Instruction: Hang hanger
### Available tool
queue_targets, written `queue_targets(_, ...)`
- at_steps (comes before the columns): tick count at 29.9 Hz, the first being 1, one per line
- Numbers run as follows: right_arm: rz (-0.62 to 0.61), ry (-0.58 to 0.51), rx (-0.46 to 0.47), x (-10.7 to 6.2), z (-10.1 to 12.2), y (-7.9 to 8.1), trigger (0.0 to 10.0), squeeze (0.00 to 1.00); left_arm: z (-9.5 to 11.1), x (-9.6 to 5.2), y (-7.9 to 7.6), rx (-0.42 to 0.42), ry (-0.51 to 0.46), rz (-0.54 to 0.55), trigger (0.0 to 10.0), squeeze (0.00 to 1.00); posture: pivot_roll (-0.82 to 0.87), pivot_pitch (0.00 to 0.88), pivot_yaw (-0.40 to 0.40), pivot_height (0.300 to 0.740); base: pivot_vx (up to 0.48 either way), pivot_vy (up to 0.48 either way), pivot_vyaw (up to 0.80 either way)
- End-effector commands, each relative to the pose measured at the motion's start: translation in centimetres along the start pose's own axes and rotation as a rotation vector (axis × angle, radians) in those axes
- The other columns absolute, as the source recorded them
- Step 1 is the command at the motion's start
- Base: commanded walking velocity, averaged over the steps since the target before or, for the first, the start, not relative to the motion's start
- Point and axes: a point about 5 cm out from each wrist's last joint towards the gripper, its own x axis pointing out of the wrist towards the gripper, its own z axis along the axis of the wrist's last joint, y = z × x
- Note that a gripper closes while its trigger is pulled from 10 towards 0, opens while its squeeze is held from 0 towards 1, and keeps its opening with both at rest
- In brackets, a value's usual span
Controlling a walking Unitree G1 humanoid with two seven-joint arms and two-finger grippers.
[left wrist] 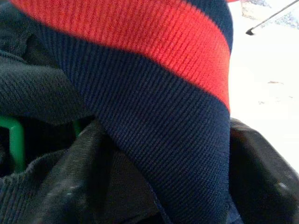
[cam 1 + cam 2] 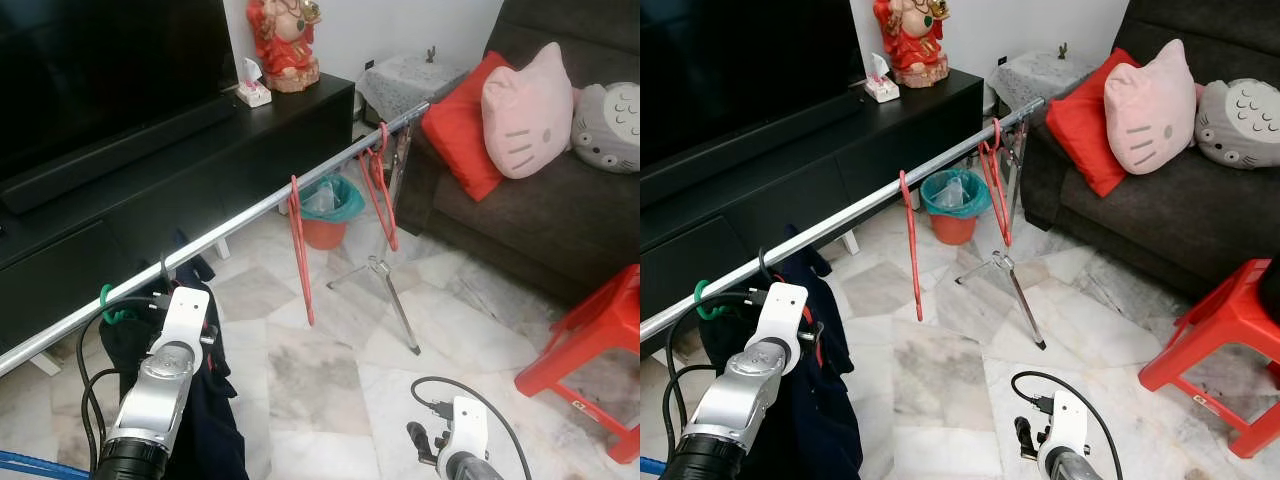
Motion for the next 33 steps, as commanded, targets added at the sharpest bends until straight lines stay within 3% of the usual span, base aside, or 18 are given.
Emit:
queue_targets(1, -0.001, 0.005, 0.012, 0.0, -0.07, 0.02, 10.0, 0.0, -0.21, 0.06, 0.22, 0.032, -0.001, 0.002, 4.7, 0.0, 0.01, 0.012, 0.03, 0.74, 0.0, 0.0, 0.0)
queue_targets(2, -0.001, 0.005, 0.011, 0.0, -0.07, 0.02, 10.0, 0.0, -0.17, 0.07, 0.18, 0.032, -0.002, 0.001, 4.0, 0.0, 0.01, 0.012, 0.03, 0.74, 0.0, 0.0, 0.0)
queue_targets(3, -0.001, 0.006, 0.011, 0.0, -0.07, 0.02, 10.0, 0.0, -0.15, 0.07, 0.15, 0.032, -0.003, 0.0, 4.0, 0.0, 0.01, 0.012, 0.03, 0.74, 0.0, 0.0, 0.0)
queue_targets(4, -0.001, 0.006, 0.011, 0.0, -0.08, 0.02, 10.0, 0.0, -0.12, 0.08, 0.08, 0.033, -0.005, -0.002, 0.0, 0.0, 0.01, 0.008, 0.029, 0.74, 0.0, 0.0, 0.0)
queue_targets(33, 0.0, 0.016, 0.003, -0.07, -0.46, -0.02, 10.0, 0.0, -0.57, -0.58, 0.09, 0.091, -0.025, -0.061, 0.0, 0.0, 0.02, 0.0, 0.03, 0.74, 0.0, 0.0, 0.0)
